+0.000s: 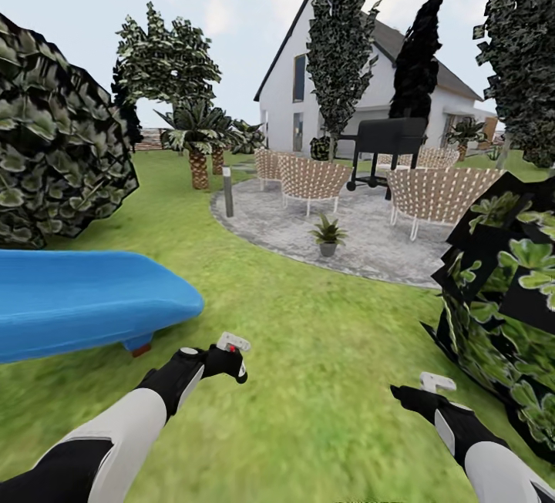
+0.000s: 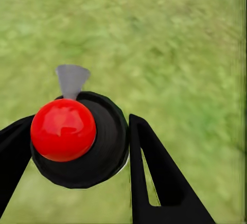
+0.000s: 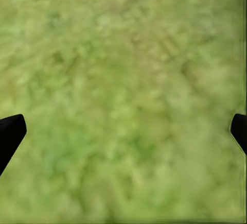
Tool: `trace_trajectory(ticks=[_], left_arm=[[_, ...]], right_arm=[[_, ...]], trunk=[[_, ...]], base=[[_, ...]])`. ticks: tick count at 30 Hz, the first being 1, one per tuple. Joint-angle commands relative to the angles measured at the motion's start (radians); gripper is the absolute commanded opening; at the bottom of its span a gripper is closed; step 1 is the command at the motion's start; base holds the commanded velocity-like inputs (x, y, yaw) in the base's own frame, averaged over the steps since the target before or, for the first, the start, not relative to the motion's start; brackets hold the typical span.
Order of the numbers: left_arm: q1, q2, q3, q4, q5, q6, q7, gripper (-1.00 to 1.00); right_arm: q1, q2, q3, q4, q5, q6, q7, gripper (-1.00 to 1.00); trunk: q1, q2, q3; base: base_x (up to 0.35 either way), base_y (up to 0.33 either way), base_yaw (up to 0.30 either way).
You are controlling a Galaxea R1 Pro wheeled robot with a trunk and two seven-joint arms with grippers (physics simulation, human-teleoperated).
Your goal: Pick up the pesticide atomizer in the garden and spray insectifuge to fully cover both potted plants in the garden.
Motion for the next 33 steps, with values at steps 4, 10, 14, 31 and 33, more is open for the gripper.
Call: trace_trajectory(ticks=[4, 10, 14, 31, 33], left_arm=[[0.000, 0.000, 0.002, -0.003, -0.002, 0.008, -0.004, -1.00], [0.000, 0.000, 0.002, -0.003, -0.001, 0.008, -0.004, -1.00], [0.000, 0.000, 0.002, -0.003, 0.000, 0.008, -0.004, -1.00], [0.000, 0.000, 0.002, -0.003, 0.000, 0.008, -0.004, -1.00], [0.000, 0.000, 0.002, -0.003, 0.000, 0.007, -0.004, -1.00]], right_arm=[[-0.001, 0.001, -0.008, -0.002, 0.008, 0.005, 0.007, 1.00], [-0.001, 0.001, -0.008, -0.002, 0.008, 0.005, 0.007, 1.00], [-0.001, 0.001, -0.009, -0.002, 0.008, 0.005, 0.007, 1.00], [-0.001, 0.001, -0.008, -0.002, 0.009, 0.005, 0.007, 1.00], [-0.001, 0.001, -0.008, -0.002, 0.008, 0.005, 0.007, 1.00]], trunk=[[0.000, 0.000, -0.001], [0.000, 0.000, -0.001], [0.000, 0.000, -0.001], [0.000, 0.000, -0.001], [0.000, 0.000, -0.001]], base=[[0.197, 0.000, -0.258], [0.325, 0.000, -0.153], [0.337, 0.000, -0.019], [0.338, 0.000, -0.001], [0.338, 0.000, 0.000]])
